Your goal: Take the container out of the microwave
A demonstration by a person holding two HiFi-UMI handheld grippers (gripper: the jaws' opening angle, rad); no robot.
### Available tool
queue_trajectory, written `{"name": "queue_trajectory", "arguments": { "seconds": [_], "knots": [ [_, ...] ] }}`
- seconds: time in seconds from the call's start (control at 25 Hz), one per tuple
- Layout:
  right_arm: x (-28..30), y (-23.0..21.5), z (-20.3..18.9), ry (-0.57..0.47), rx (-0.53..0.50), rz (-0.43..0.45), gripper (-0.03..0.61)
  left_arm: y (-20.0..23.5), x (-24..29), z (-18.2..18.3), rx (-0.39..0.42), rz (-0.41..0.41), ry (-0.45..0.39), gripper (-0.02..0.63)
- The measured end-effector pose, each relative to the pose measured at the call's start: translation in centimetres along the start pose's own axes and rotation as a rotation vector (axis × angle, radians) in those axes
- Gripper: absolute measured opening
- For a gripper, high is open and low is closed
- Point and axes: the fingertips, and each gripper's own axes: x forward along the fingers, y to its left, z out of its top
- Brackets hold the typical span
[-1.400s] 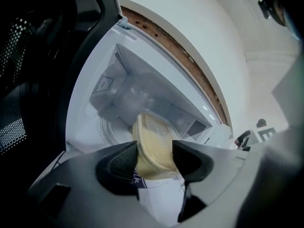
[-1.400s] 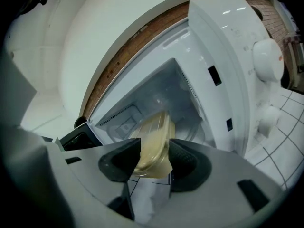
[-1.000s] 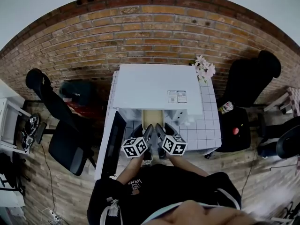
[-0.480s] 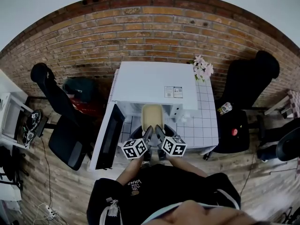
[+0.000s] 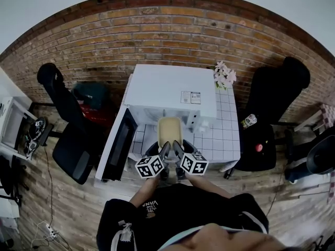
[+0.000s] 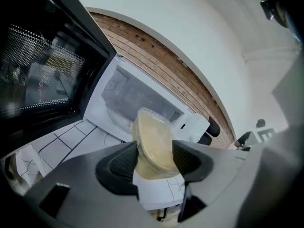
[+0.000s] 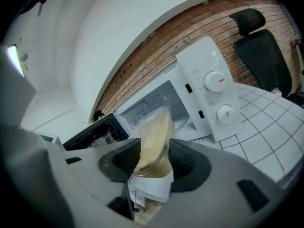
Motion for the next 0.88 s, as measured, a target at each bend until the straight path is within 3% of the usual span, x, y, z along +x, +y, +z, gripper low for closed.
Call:
{"name": "queue_trajectory", "arguments": {
  "seconds": [0.6,0.88],
  "knots": [
    [-4.2,-0.7,-1.9,0.024,-0.006,0.012,0.176,-2.4,-2.4,-3.3,-0.016,0.017,-0.004,0.236],
    [-5.2,-0.5,-1.4,0.002,-0.002,0.005,0.176,-3.4,-2.8,-3.0,0.004,-0.006,-0.003,0.236]
  ]
}}
